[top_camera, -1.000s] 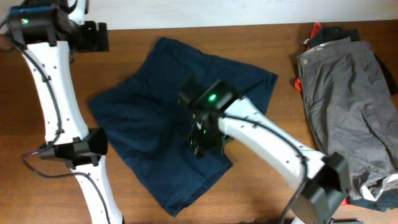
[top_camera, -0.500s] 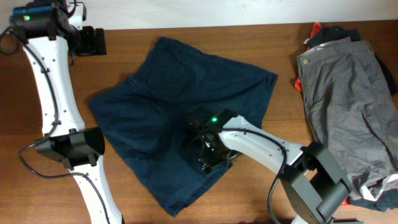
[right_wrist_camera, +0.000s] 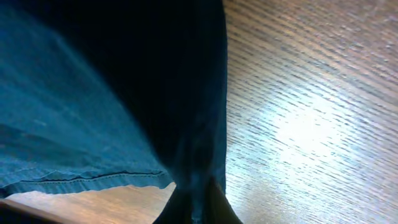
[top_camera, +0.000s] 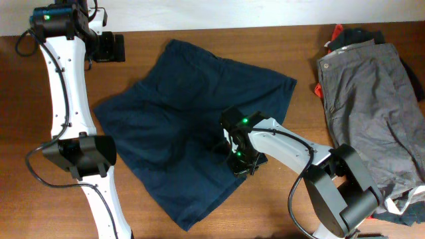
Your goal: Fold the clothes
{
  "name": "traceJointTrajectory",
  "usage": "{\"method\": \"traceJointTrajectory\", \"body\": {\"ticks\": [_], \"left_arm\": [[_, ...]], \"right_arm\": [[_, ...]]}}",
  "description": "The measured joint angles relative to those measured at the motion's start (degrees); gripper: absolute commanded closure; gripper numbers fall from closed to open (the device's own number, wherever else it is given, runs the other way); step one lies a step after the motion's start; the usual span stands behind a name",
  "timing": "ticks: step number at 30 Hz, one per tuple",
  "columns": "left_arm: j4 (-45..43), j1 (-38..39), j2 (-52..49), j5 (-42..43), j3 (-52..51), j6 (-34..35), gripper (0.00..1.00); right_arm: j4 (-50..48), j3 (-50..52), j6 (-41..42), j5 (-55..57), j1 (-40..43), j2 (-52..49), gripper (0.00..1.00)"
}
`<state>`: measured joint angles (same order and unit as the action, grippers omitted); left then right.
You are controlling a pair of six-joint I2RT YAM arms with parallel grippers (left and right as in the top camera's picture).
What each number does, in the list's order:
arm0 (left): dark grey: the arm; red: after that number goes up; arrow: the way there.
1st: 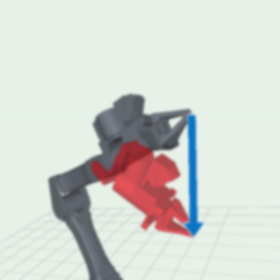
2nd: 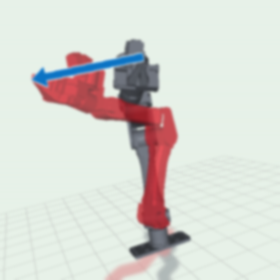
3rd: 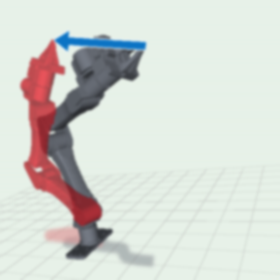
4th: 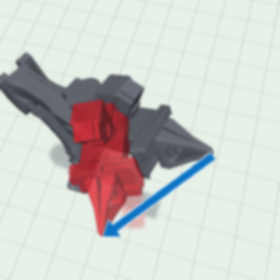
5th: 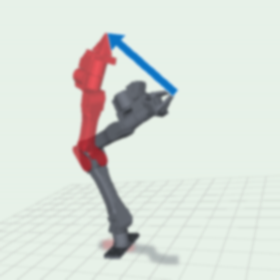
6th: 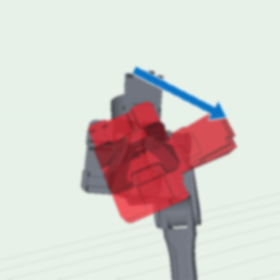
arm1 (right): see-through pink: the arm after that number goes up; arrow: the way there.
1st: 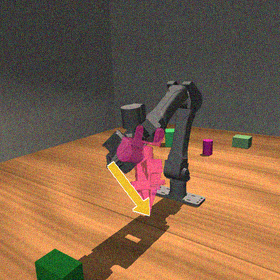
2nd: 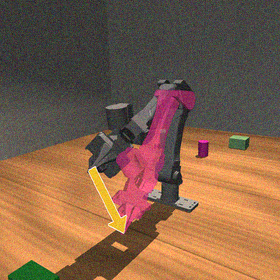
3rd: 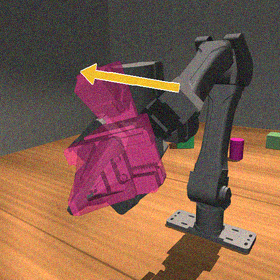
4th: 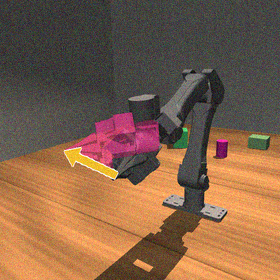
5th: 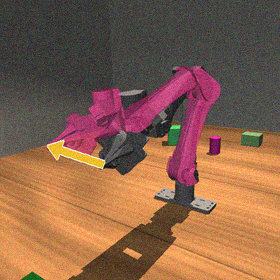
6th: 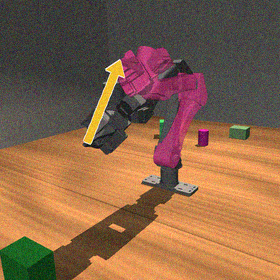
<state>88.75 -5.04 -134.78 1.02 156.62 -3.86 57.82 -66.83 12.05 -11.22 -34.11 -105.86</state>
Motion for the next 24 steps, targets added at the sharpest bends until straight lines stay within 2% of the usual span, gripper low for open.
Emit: {"method": "traceJointTrajectory", "body": {"ticks": [5, 14, 22, 23, 24], "left_arm": [[-0.07, 0.0, 0.0, 0.02, 0.0, -0.11, 0.04], [0.13, 0.0, 0.0, 0.0, 0.0, -1.11, 0.04], [-0.17, 0.0, 0.0, 0.04, -0.02, -2.58, 0.04], [-0.5, 0.0, 0.0, 0.26, -0.02, -2.82, 0.04], [-0.96, 0.0, 0.0, 1.05, -0.02, -3.69, 0.04]], "right_arm": [[3.21, 0.0, 0.0, -1.07, 3.13, 0.0, 0.96], [8.37, 0.09, -2.89, -3.67, 26.16, 3.63, 0.96], [8.52, 0.09, -5.33, -3.87, 38.23, 3.69, 0.96], [8.52, 0.09, -5.51, -3.85, 39.45, 3.69, 0.94], [8.79, 0.09, -6.01, -3.8, 41.05, 3.69, 0.69]]}}
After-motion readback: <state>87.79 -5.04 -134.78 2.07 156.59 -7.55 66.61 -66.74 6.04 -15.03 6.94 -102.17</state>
